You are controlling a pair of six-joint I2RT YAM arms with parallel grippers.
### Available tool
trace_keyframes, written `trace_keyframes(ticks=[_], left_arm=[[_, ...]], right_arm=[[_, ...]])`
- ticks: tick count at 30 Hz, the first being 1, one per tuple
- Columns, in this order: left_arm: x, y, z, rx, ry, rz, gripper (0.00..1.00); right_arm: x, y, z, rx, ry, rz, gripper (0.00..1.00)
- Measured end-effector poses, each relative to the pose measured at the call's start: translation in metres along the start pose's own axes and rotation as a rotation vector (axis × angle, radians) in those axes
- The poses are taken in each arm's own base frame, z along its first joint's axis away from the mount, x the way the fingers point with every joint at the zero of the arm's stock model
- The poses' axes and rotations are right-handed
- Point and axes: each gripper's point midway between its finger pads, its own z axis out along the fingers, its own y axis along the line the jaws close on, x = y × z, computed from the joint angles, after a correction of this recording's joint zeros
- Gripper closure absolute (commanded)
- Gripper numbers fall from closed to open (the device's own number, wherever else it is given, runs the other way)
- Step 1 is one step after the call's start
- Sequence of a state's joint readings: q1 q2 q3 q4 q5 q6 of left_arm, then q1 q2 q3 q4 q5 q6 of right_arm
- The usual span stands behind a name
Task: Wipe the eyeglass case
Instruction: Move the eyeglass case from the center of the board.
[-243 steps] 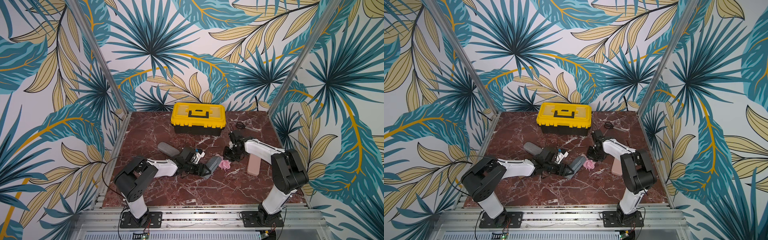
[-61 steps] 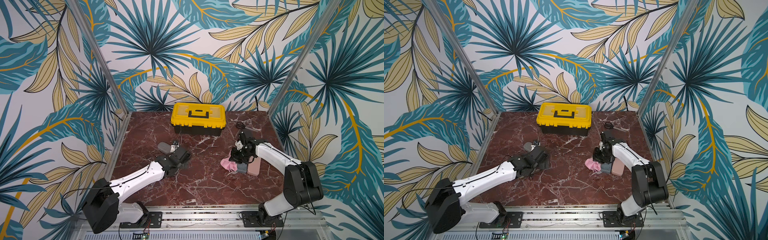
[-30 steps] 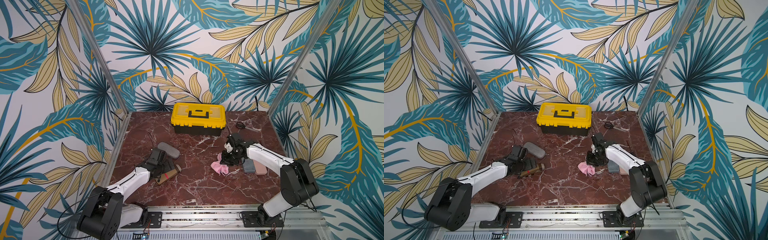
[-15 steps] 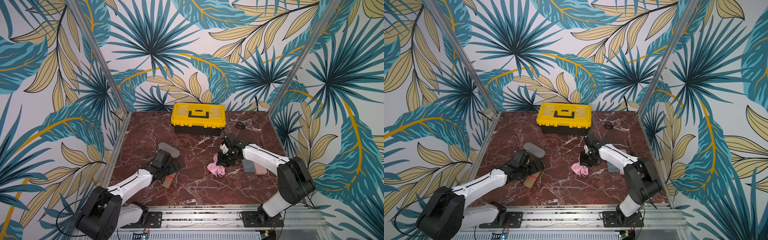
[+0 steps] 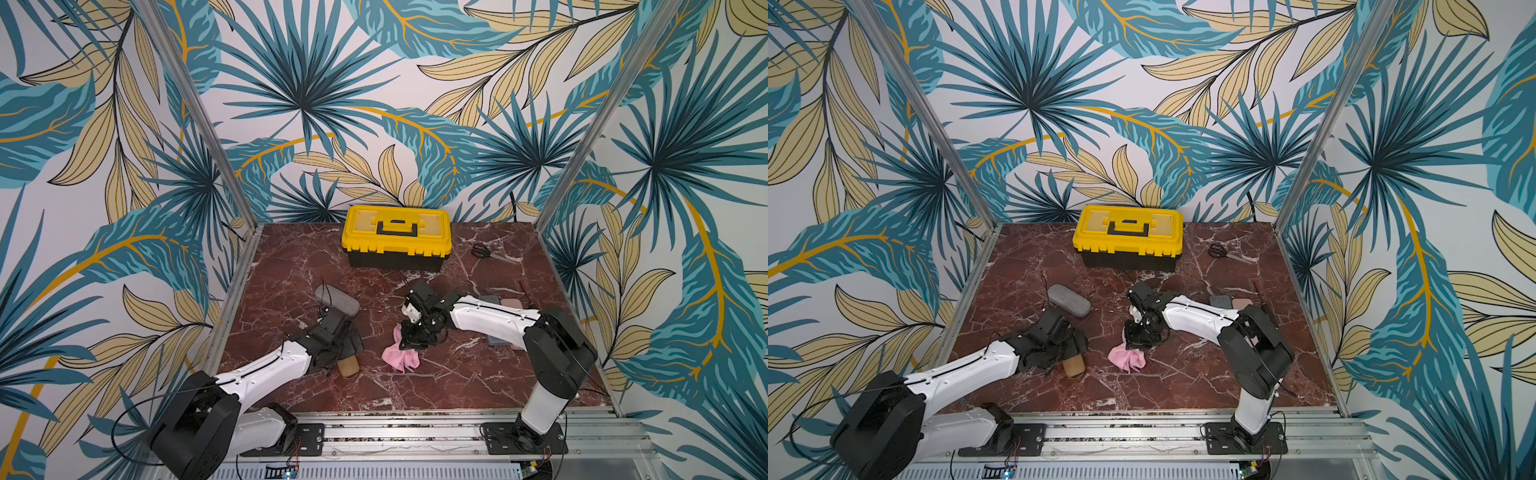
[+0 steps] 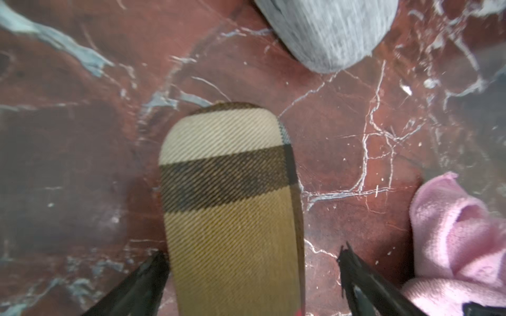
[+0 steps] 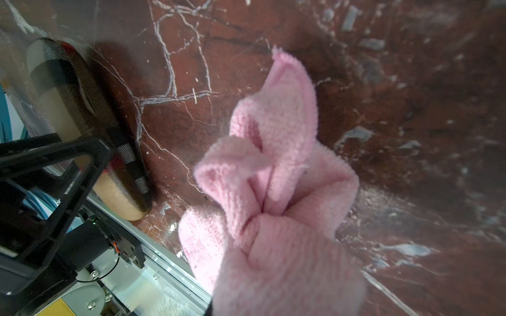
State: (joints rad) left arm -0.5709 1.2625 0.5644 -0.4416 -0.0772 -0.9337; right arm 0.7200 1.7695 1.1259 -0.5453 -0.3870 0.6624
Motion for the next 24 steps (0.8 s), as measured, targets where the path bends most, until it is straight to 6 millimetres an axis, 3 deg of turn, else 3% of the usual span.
trace_keyframes(ticks=[3,7,11,17,21,24], left_arm=[[0.000,0.005,0.004,-0.097,0.004,0.037,0.00],[0.003,0.011,0.006,-0.169,0.010,0.081,0.14],[0.006,0.005,0.008,-0.173,0.022,0.147,0.23],[0.003,-0.022,0.014,-0.117,0.054,0.250,0.36],[0.004,-0.044,0.021,-0.047,0.092,0.330,0.36],[0.003,-0.074,0.028,0.034,0.134,0.404,0.37]], right_arm=[[0.000,0.001,0.000,-0.003,0.001,0.000,1.00],[0.000,0.000,0.000,-0.003,0.002,0.000,1.00],[-0.001,-0.001,-0.001,-0.002,0.000,0.004,1.00],[-0.010,-0.010,-0.008,0.000,-0.022,0.028,1.00],[-0.018,-0.025,-0.029,0.003,-0.071,0.058,1.00],[-0.023,-0.038,-0.047,0.005,-0.113,0.083,1.00]])
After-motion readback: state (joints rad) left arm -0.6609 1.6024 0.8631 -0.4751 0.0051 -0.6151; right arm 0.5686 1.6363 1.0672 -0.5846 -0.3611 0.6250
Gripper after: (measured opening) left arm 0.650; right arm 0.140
